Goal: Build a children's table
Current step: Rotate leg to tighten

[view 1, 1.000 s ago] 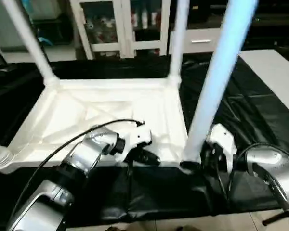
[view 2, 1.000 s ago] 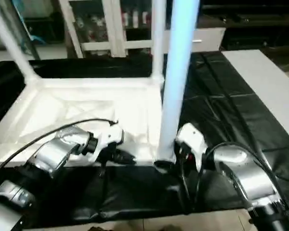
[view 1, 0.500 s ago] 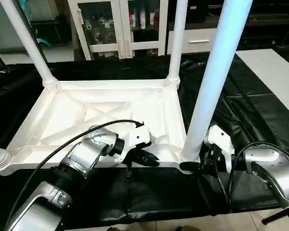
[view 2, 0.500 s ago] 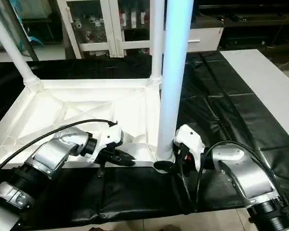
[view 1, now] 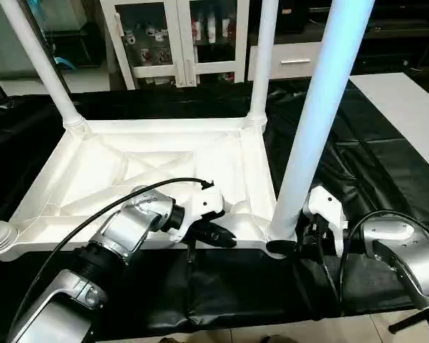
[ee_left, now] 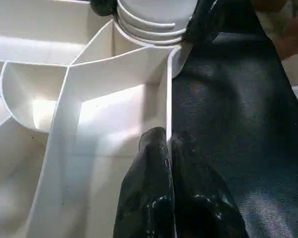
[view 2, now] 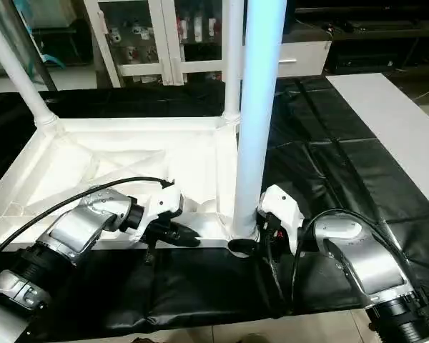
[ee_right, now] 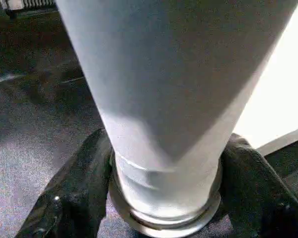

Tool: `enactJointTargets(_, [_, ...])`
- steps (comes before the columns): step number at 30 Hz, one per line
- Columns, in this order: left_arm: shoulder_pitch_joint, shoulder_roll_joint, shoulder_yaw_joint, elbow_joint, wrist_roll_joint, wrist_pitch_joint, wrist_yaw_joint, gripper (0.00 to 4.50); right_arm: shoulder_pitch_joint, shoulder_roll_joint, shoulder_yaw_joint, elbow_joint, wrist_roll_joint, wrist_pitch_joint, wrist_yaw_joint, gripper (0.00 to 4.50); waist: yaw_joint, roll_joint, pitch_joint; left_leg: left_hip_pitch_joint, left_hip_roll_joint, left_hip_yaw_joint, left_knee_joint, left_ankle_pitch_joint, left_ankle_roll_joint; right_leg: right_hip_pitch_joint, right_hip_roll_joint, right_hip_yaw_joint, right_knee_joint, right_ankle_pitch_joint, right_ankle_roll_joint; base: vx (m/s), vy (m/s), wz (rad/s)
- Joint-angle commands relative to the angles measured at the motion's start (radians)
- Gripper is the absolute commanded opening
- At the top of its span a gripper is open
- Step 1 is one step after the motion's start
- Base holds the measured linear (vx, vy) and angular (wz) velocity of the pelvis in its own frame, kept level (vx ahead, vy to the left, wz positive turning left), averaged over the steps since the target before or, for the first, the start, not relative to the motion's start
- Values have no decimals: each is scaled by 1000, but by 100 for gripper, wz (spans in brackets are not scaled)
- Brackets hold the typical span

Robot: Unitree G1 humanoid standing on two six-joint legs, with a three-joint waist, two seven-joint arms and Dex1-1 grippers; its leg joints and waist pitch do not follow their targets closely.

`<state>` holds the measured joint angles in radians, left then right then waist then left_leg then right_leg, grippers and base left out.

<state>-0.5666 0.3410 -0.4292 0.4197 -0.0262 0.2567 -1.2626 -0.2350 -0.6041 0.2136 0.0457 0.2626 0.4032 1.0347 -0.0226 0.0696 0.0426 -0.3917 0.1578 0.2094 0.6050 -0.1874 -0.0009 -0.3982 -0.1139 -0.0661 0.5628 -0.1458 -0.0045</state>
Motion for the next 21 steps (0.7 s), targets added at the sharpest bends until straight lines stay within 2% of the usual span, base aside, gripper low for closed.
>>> enactJointTargets(1, [-9,-17,7,-5,-1,-1,26,0,-22,54,2,36,-12,10,-74,275,-1,-17,-61,22,68,-40,-84,-326,49,35,-43,32,-62,-350,-207,0,0,0])
enactJointTargets(2, [-9,-17,7,-5,-1,-1,26,0,-22,54,2,36,-12,10,-74,275,-8,-18,-59,17,66,-45,-88,-349,33,38,-40,28,-64,-394,-190,0,0,0])
enactJointTargets(3, [-21,-50,25,38,6,-11,89,0,-43,121,-29,89,-22,-4,-176,275,-12,-23,-59,17,66,-44,-88,-356,28,36,-39,28,-66,-406,-183,0,0,0])
enactJointTargets(4, [-26,-63,31,55,10,-15,114,0,-50,145,-39,107,-25,-8,-212,275,-18,-19,-55,24,63,-44,-87,-390,12,25,-37,27,-71,-446,-178,0,0,0])
enactJointTargets(5, [-61,-130,62,149,26,-32,244,0,-87,257,-80,189,-46,-36,-388,275,-31,-23,-55,27,59,-46,-84,-427,-8,20,-36,24,-77,-494,-163,0,0,0])
enactJointTargets(6, [-80,-162,75,190,32,-32,302,0,-107,306,-96,227,-60,-47,-476,275,-36,-20,-55,30,56,-48,-82,-445,-20,17,-37,21,-77,-514,-158,-51,7,-3])
enactJointTargets(7, [-80,-162,75,190,32,-32,302,0,-107,306,-96,227,-60,-47,-476,274,-45,-21,-55,31,53,-49,-81,-460,-29,15,-37,18,-81,-534,-152,-53,20,-5])
enactJointTargets(8, [-109,-214,93,246,36,-27,389,0,-143,373,-115,293,-85,-63,-599,274,-61,-28,-56,24,55,-58,-85,-485,-31,23,-38,13,-85,-560,-124,-53,20,-5])
enactJointTargets(10, [-124,-239,102,270,36,-23,431,0,-163,401,-122,329,-101,-71,-655,274,-72,-22,-54,31,53,-60,-82,-513,-30,14,-39,11,-92,-579,-119,0,0,0])
enactJointTargets(11, [-132,-252,107,283,37,-22,455,0,-174,413,-125,348,-110,-76,-686,274,-77,-25,-56,30,52,-60,-81,-515,-30,15,-38,10,-91,-575,-118,0,0,0])
enactJointTargets(12, [-160,-293,128,333,42,-17,552,0,-217,460,-152,419,-125,-92,-796,274,-87,-24,-56,24,52,-61,-84,-510,-19,20,-40,9,-92,-560,-118,0,0,0])
enactJointTargets(13, [-181,-321,144,371,49,-15,631,0,-252,493,-180,473,-121,-102,-872,274,-95,-25,-55,27,50,-59,-82,-519,-19,12,-39,9,-94,-563,-123,0,0,0])
enactJointTargets(14, [-200,-344,159,406,56,-15,703,0,-283,522,-209,521,-110,-111,-934,274,-105,-22,-55,34,48,-64,-78,-538,-25,10,-39,3,-97,-580,-124,0,0,0])
enactJointTargets(16, [-223,-367,181,452,70,-31,773,0,-319,553,-241,578,-119,-132,-1004,274,-110,-25,-58,35,46,-60,-75,-531,-14,8,-40,2,-105,-573,-121,0,0,0])
enactJointTargets(17, [-241,-384,197,489,80,-51,830,0,-350,575,-258,624,-131,-154,-1061,274,-116,-27,-59,25,47,-61,-77,-511,-6,15,-41,2,-102,-541,-126,0,0,0])
enactJointTargets(18, [-249,-393,205,507,85,-63,858,0,-367,588,-265,647,-136,-167,-1089,274,-119,-24,-64,17,50,-64,-81,-478,5,25,-42,4,-93,-481,-139,0,0,0])
enactJointTargets(19, [-252,-395,206,511,87,-67,867,0,-373,591,-266,656,-138,-175,-1097,274,-122,-28,-66,11,51,-62,-82,-456,14,28,-43,5,-90,-450,-147,0,0,0])
enactJointTargets(21, [-257,-401,208,519,87,-80,876,0,-392,607,-262,675,-146,-201,-1104,274,-120,-35,-68,5,52,-57,-82,-415,41,33,-45,7,-83,-387,-170,0,0,0])
